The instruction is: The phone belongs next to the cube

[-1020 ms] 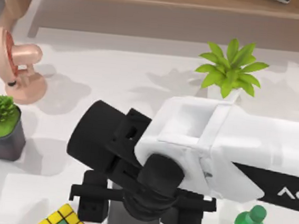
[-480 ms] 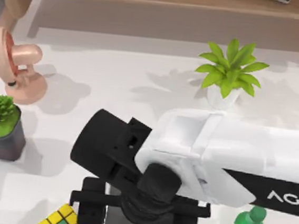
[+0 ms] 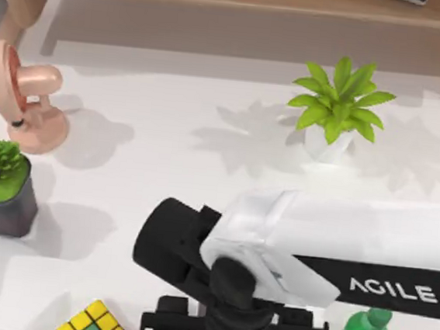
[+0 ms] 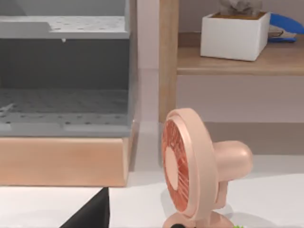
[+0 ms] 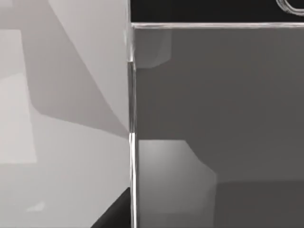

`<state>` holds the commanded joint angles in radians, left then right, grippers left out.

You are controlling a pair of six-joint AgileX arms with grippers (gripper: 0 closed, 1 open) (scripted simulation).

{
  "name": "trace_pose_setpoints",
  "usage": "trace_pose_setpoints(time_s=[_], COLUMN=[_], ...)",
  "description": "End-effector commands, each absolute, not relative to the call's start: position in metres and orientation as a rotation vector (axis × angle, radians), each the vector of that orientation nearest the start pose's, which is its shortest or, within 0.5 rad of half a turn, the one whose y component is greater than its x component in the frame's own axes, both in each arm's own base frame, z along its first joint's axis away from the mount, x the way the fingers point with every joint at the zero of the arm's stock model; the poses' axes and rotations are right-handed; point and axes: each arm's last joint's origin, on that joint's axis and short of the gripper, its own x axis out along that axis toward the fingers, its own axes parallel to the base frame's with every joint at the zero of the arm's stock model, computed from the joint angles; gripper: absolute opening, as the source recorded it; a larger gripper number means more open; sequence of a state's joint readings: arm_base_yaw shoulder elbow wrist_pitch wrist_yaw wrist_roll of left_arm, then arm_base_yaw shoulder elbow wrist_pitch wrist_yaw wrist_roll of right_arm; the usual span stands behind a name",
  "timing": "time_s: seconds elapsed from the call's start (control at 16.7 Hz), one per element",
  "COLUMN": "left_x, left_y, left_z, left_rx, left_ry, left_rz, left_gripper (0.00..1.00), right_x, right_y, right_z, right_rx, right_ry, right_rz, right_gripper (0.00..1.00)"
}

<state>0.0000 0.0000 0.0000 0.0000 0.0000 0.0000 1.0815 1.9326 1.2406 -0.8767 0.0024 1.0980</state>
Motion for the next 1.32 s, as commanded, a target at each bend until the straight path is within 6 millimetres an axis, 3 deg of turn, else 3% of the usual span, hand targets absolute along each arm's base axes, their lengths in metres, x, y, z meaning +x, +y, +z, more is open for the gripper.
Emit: trace_pose_setpoints(time_s=[0.24,1.02,1.32], left_x=[0.1057,0.1057,0.1057], left_y=[-0.0012,-0.0012,-0.0012], left_z=[0.1600,0.1600,0.1600], left_rx=[0.000,0.000,0.000], left_ry=[0.000,0.000,0.000], left_rz=[0.000,0.000,0.000], left_gripper=[1.00,1.00,1.00], right_x=[0.1607,0.1607,0.1607], right_y=[0.3068,0.3068,0.3068], right_z=[0.1374,0.1374,0.1374], right_rx=[0.009,0.009,0.009], right_ry=[1.569,1.569,1.569], right_rz=[-0.008,-0.008,-0.008], right_gripper=[0.00,0.98,1.00])
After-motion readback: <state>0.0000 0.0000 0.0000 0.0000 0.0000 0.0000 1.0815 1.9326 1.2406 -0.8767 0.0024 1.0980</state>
